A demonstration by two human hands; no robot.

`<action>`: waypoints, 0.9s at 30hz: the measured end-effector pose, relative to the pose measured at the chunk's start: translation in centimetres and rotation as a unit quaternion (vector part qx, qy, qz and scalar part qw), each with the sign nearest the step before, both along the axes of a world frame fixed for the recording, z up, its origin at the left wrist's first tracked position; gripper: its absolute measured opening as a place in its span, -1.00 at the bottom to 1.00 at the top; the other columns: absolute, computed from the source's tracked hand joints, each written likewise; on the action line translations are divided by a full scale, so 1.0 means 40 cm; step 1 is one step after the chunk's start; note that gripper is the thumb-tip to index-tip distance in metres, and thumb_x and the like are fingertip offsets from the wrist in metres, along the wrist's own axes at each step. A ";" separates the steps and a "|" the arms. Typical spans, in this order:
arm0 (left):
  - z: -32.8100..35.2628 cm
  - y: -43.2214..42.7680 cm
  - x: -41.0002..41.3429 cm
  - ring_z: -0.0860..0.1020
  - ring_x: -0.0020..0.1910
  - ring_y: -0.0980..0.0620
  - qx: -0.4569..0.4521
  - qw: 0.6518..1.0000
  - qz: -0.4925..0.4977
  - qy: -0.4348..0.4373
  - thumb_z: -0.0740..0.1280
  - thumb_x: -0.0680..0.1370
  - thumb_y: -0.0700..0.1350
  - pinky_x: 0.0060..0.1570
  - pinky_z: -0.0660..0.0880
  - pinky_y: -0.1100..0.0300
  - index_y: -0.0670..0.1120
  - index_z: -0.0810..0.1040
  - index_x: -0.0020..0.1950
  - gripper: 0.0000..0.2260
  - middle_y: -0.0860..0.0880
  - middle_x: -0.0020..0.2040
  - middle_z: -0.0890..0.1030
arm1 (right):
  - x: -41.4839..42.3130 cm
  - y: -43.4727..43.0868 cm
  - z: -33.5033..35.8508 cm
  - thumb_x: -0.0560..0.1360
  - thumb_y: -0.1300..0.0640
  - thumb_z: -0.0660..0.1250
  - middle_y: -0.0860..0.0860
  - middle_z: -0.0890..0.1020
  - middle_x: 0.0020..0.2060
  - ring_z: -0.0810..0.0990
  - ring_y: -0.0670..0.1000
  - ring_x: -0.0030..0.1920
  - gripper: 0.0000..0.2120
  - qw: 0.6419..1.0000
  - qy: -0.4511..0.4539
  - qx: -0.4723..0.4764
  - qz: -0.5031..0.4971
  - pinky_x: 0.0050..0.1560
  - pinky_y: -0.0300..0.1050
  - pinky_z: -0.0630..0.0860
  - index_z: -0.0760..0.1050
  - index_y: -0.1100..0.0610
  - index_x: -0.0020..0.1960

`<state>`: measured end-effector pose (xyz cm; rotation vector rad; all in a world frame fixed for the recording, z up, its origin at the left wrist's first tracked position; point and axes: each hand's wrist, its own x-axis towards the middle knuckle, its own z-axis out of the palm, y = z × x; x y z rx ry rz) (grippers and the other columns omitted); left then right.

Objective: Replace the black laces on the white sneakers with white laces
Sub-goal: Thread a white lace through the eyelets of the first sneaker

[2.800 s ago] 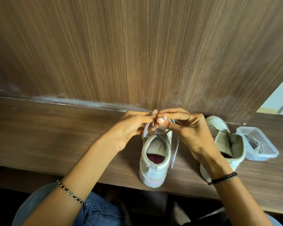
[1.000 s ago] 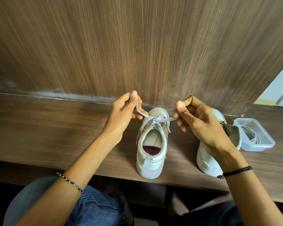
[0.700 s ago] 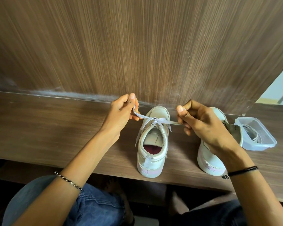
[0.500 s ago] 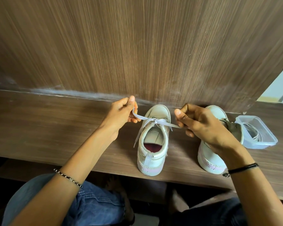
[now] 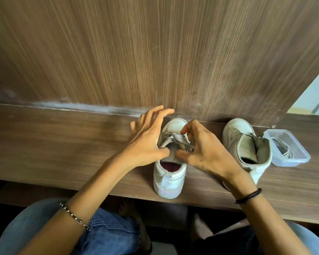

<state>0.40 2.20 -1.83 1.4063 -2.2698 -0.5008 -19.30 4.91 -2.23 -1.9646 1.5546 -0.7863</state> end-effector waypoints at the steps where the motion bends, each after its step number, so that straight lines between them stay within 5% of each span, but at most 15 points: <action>1: -0.001 -0.004 0.004 0.06 0.56 0.09 -0.016 1.000 0.013 -0.012 0.38 0.25 0.08 0.30 0.07 0.02 0.25 0.06 0.57 -0.08 0.14 0.57 0.07 | -0.002 0.001 0.000 0.37 -0.05 0.54 -0.13 0.47 -0.11 0.47 -0.09 -0.17 -0.55 1.000 0.005 0.000 -0.005 -0.11 -0.05 0.49 0.37 -0.02 0.10; 6: 0.003 -0.005 0.034 0.04 0.57 0.11 0.011 0.999 0.029 -0.032 0.30 0.25 0.08 0.28 0.03 0.08 0.22 0.04 0.58 -0.09 0.12 0.59 0.10 | -0.032 0.004 0.004 0.46 0.02 0.49 -0.03 0.57 -0.06 0.54 -0.05 -0.09 -0.66 0.998 -0.008 0.055 -0.004 -0.13 -0.26 0.47 0.40 0.03 0.10; 12: 0.013 0.003 0.022 0.14 0.47 0.13 0.039 0.998 -0.030 -0.043 0.36 0.36 0.03 0.44 0.21 -0.09 0.14 0.26 0.53 -0.27 0.16 0.48 0.26 | -0.020 0.009 0.006 0.40 -0.12 0.49 -0.10 0.54 -0.01 0.55 -0.06 -0.05 -0.63 0.998 -0.001 0.064 -0.023 0.02 0.06 0.57 0.41 -0.05 0.08; 18: 0.037 0.011 -0.020 0.17 0.47 0.05 0.043 0.983 -0.053 -0.171 0.55 0.33 0.05 0.41 0.25 -0.03 0.13 -0.03 0.59 0.00 0.09 0.45 0.22 | 0.012 0.006 0.017 0.42 -0.03 0.47 -0.14 0.50 0.04 0.53 -0.07 0.03 -0.63 0.998 0.019 0.055 -0.019 0.11 0.09 0.54 0.38 -0.02 0.13; 21: 0.043 0.012 -0.060 0.21 0.49 -0.04 0.026 0.966 -0.024 -0.255 0.53 0.36 -0.08 0.44 0.20 -0.17 0.06 -0.06 0.60 0.00 0.00 0.46 0.24 | 0.020 0.005 0.015 0.44 -0.01 0.45 -0.11 0.50 0.08 0.53 -0.06 0.07 -0.65 0.998 0.018 0.057 -0.020 0.11 -0.01 0.52 0.37 -0.01 0.12; 24: 0.040 0.021 -0.090 0.33 0.41 -0.10 -0.030 0.950 -0.009 -0.310 0.48 0.41 -0.19 0.31 0.32 -0.16 -0.02 0.04 0.57 -0.14 -0.05 0.41 0.30 | 0.018 0.007 0.014 0.45 -0.02 0.46 -0.11 0.51 0.06 0.52 -0.14 0.03 -0.65 0.998 0.012 0.062 -0.022 -0.02 -0.19 0.44 0.38 0.01 0.12; 27: 0.035 0.022 -0.082 0.46 0.28 -0.07 -0.097 0.952 0.015 -0.289 0.47 0.42 -0.05 0.06 0.41 -0.04 -0.04 0.22 0.47 -0.30 0.00 0.29 0.41 | 0.013 0.007 0.011 0.45 -0.02 0.48 -0.11 0.51 0.06 0.51 -0.18 0.03 -0.64 0.997 0.006 0.069 -0.021 -0.03 -0.23 0.40 0.38 0.00 0.11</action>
